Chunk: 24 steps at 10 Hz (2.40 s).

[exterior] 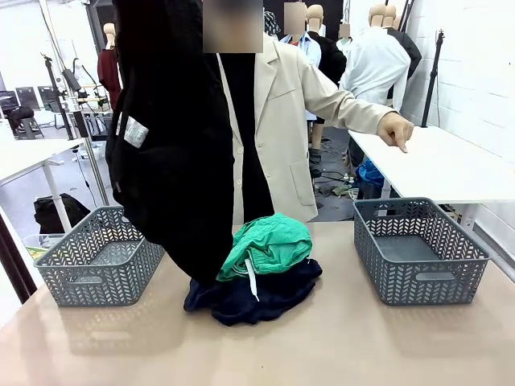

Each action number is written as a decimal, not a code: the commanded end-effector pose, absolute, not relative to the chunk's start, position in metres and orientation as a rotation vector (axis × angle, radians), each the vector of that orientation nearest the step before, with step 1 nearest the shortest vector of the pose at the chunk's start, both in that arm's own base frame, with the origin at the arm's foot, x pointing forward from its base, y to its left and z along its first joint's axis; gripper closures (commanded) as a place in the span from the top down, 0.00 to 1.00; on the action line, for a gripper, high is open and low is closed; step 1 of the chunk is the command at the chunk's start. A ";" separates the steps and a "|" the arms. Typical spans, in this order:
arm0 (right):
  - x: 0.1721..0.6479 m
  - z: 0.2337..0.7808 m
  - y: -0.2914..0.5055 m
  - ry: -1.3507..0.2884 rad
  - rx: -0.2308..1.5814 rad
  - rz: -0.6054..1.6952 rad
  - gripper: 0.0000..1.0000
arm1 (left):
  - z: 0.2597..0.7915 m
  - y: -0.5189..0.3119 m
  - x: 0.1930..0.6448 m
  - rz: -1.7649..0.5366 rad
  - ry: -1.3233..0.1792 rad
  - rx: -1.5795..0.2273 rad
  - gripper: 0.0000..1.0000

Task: Sort the tops and bottoms.
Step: Sort the clothes according to human instructions.

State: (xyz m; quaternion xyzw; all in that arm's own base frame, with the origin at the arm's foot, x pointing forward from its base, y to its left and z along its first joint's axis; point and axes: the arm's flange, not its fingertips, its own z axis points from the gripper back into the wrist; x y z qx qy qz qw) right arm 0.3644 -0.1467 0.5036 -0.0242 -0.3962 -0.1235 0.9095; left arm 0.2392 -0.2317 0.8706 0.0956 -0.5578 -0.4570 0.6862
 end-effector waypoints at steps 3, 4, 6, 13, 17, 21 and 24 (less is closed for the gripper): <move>0.364 0.502 -0.147 -0.810 -0.051 -0.259 1.00 | 0.871 -0.266 0.247 -1.004 -1.343 0.267 0.00; 0.364 0.502 -0.147 -0.810 -0.051 -0.259 1.00 | 0.883 -0.299 0.250 -1.001 -1.470 0.180 0.00; 0.364 0.502 -0.147 -0.810 -0.051 -0.259 1.00 | 0.918 -0.349 0.270 -0.787 -1.843 0.071 0.00; 0.364 0.502 -0.147 -0.810 -0.051 -0.259 1.00 | 0.936 -0.569 0.418 -0.597 -1.931 -0.280 0.00; 0.364 0.502 -0.147 -0.810 -0.051 -0.259 1.00 | 0.840 -0.665 0.489 -0.601 -1.757 -0.387 0.00; 0.364 0.502 -0.147 -0.810 -0.051 -0.259 1.00 | 0.736 -0.584 0.425 -0.599 -1.655 -0.399 0.00; 0.364 0.502 -0.147 -0.810 -0.051 -0.259 1.00 | 0.736 -0.584 0.425 -0.599 -1.655 -0.399 0.00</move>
